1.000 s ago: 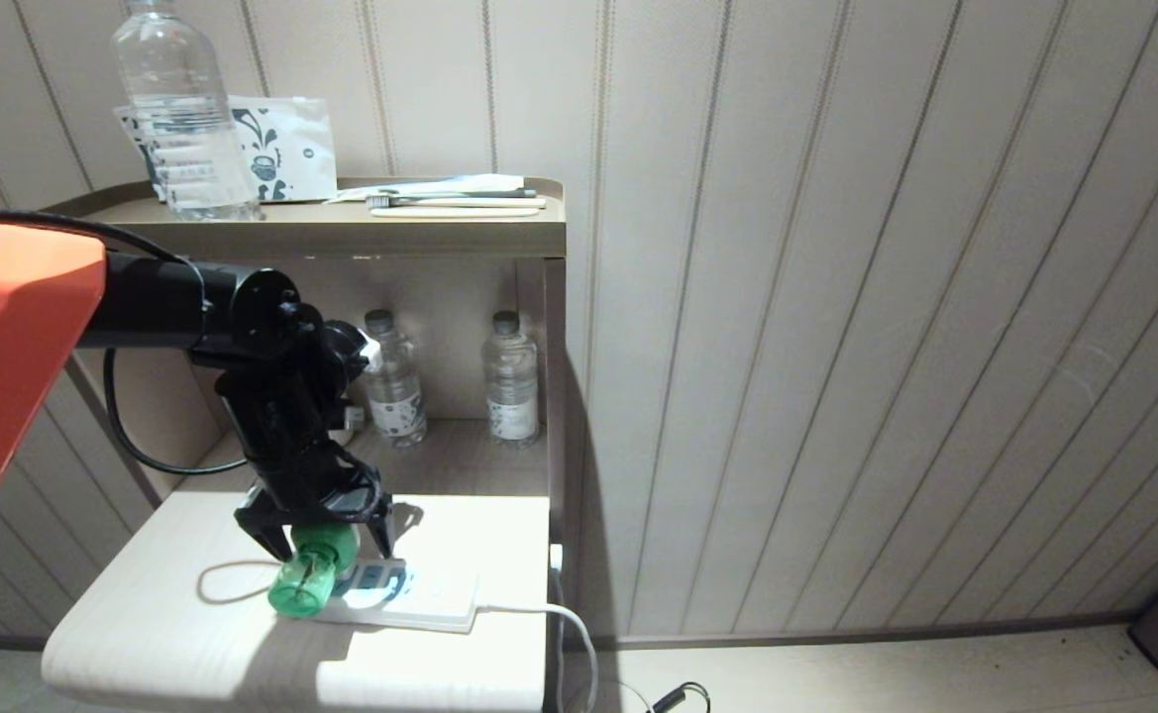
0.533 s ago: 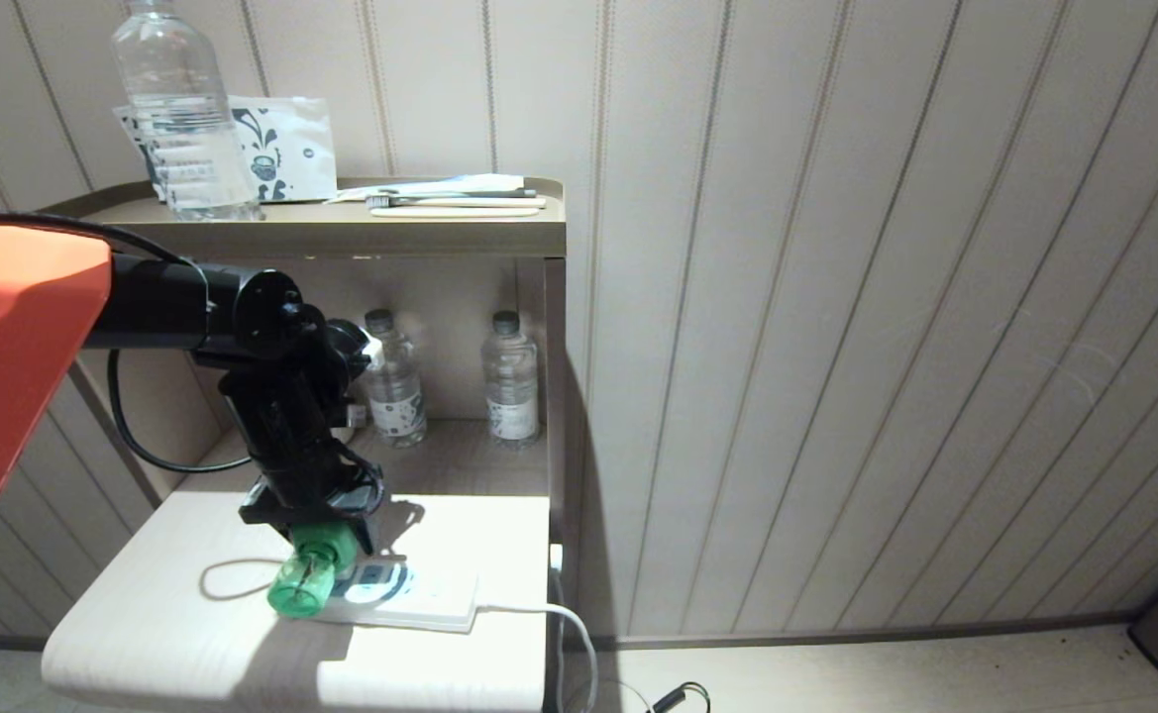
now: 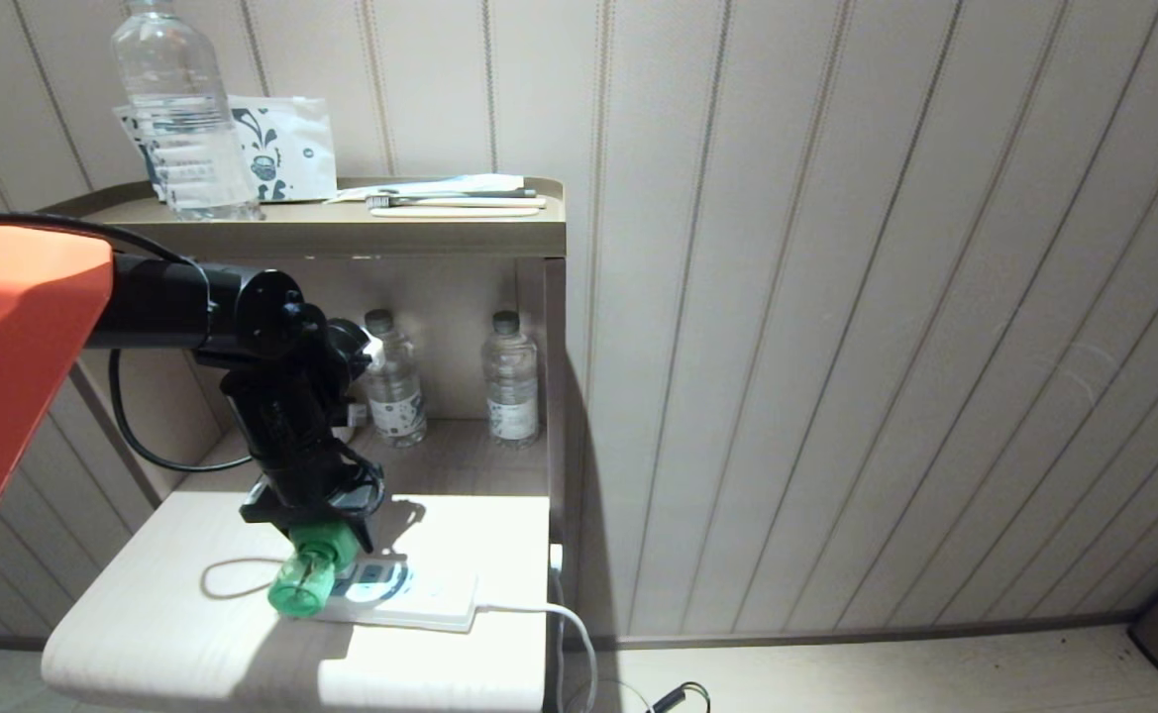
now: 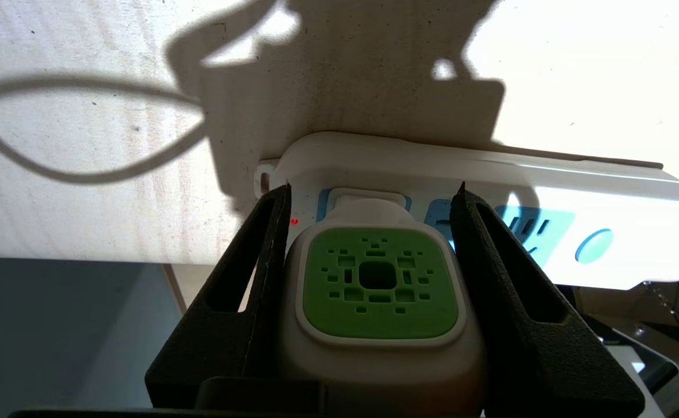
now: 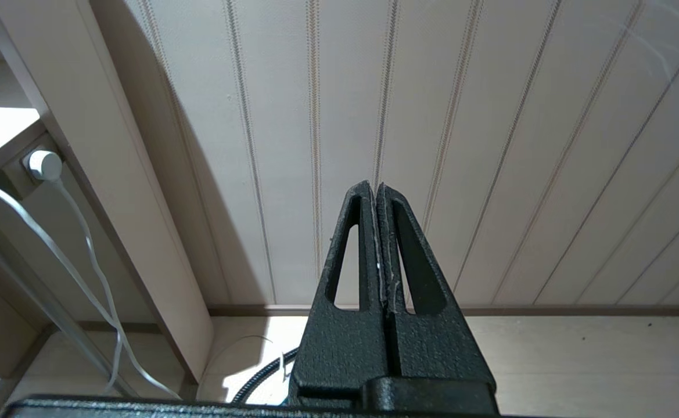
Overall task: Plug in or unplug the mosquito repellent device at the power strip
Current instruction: Hold the socket with your right hand and unplug it with your left hand
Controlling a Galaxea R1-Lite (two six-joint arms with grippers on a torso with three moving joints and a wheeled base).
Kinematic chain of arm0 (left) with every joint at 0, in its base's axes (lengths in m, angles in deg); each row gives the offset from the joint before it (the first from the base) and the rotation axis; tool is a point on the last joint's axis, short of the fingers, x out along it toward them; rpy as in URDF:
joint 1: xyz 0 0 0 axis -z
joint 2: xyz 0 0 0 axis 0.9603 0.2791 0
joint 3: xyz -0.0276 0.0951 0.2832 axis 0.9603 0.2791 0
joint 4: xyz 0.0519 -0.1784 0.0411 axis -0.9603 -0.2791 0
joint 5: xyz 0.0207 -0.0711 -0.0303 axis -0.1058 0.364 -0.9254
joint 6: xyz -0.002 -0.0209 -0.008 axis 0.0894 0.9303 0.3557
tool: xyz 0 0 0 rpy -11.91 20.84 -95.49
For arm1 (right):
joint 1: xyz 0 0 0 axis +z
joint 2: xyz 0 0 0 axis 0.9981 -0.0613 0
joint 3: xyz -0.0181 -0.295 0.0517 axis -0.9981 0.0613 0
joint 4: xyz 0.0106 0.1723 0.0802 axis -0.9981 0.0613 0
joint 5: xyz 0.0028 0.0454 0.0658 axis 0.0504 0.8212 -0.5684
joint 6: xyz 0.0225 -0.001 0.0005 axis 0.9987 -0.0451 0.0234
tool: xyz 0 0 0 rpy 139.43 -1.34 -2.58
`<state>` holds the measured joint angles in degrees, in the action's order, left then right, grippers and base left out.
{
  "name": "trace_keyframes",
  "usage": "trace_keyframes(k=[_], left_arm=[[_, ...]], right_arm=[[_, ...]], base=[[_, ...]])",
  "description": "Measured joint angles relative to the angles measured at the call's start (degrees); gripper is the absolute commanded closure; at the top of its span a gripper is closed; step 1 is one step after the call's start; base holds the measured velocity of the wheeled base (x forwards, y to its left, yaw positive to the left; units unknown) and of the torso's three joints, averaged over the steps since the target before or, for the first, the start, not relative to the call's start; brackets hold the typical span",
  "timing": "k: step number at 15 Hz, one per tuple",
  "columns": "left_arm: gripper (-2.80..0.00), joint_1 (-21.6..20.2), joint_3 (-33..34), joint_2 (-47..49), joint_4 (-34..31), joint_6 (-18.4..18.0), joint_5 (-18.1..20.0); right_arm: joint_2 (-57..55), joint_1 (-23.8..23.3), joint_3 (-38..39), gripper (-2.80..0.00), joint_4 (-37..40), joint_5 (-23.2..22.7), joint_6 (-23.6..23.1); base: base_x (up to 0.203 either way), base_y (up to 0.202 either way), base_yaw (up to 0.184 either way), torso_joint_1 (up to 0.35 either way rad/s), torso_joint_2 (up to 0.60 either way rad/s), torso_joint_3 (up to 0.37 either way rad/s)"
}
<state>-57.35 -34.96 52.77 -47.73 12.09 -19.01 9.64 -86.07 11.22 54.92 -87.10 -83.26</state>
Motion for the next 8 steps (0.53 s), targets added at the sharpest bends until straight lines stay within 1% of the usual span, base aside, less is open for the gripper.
trace_keyframes(k=[2,3,4,5,8], left_arm=[[0.00,0.0,0.4,-0.3,0.0,0.0,0.1],[0.00,0.0,0.5,-0.4,0.0,0.0,0.1],[0.00,0.0,0.6,-0.5,0.0,0.0,0.1],[0.00,0.0,0.6,-0.7,0.0,0.0,0.1],[0.00,0.0,0.7,-1.4,0.0,0.0,0.1]], right_arm=[[-0.3,0.0,-2.6,0.00,1.4,-0.1,-1.8],[-1.2,0.1,-6.8,0.00,1.8,-0.3,-2.1],[-2.7,0.1,-11.8,0.00,3.4,-0.6,-2.2],[-5.2,0.2,-18.3,0.00,4.5,-1.0,-2.3],[-17.7,1.2,-35.8,0.00,7.3,-2.8,-2.2]], base=[[0.000,0.000,0.000,0.000,0.00,0.000],[0.000,0.000,0.000,0.000,0.00,0.000],[0.000,0.000,0.000,0.000,0.00,0.000],[0.000,0.000,0.000,0.000,0.00,0.000],[0.000,0.000,0.000,0.000,0.00,0.000]])
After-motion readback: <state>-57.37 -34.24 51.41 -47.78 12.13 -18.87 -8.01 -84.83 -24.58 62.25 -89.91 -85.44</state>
